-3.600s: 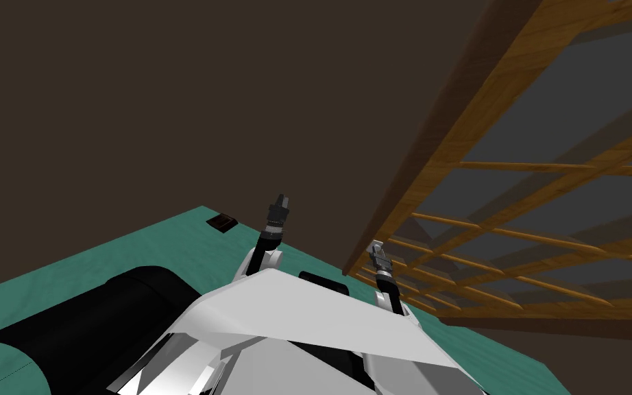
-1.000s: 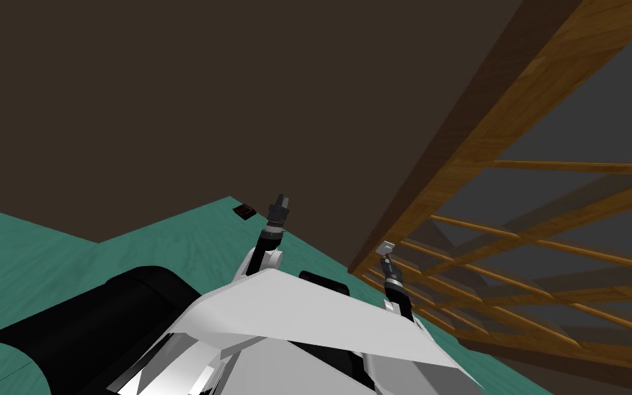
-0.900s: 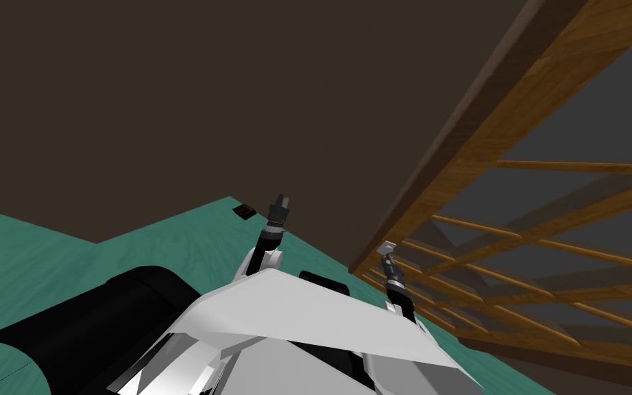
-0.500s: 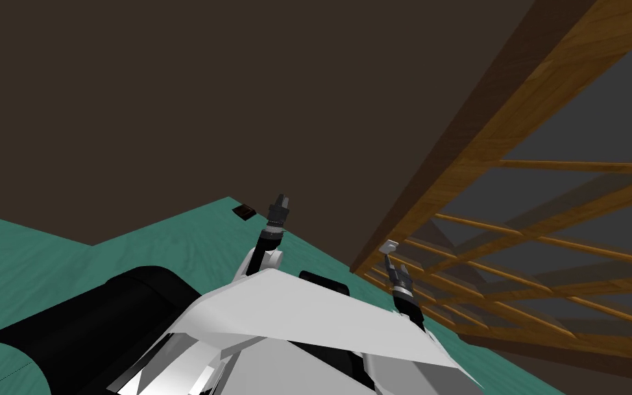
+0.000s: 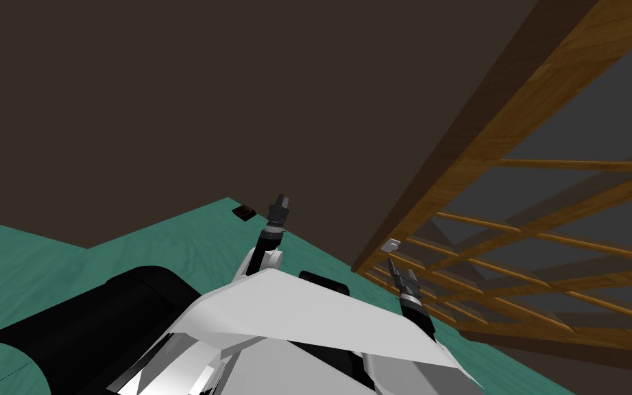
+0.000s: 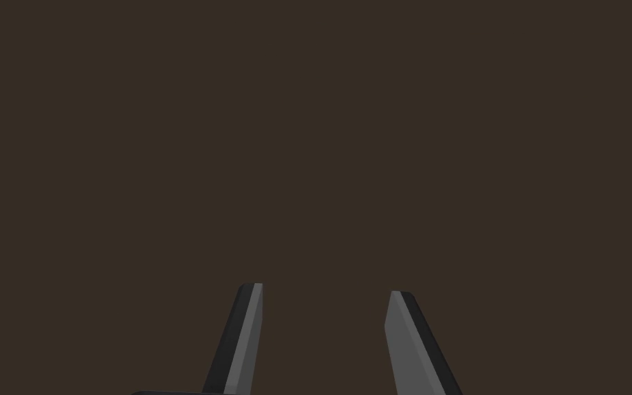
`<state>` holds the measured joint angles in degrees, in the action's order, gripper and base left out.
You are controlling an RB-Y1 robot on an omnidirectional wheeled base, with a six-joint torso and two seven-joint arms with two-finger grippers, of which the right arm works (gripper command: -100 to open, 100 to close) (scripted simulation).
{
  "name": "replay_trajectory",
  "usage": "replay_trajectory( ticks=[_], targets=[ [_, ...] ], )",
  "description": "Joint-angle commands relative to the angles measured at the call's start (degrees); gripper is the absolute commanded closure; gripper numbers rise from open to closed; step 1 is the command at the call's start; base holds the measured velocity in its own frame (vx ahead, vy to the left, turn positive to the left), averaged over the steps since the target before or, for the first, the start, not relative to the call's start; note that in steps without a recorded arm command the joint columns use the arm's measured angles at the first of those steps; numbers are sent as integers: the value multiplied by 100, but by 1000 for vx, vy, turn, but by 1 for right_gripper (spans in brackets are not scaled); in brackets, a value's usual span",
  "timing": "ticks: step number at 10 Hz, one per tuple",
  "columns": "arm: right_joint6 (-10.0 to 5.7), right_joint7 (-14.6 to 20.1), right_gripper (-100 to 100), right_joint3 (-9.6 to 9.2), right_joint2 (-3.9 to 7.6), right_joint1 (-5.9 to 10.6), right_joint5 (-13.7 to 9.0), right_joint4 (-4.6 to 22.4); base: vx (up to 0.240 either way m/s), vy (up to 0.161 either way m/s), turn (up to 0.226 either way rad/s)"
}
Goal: Pull the door open
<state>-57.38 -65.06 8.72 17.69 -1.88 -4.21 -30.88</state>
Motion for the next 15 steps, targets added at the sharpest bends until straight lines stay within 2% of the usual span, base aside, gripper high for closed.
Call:
replay_trajectory(
  ticks=[1,5,6,14,15],
  targets=[
    [69,-159,-100,4,27,-149,22,-224,-21,59,-19],
    [-62,-578,-100,19,205,-333,116,-217,-17,50,-17],
    [-1,-500,-100,16,166,-314,98,-261,-12,25,-10],
    [73,-630,-100,101,119,-193,51,-199,165,-58,31],
    [73,-630,100,101,119,-193,51,-199,-14,8,-6]
  ],
)
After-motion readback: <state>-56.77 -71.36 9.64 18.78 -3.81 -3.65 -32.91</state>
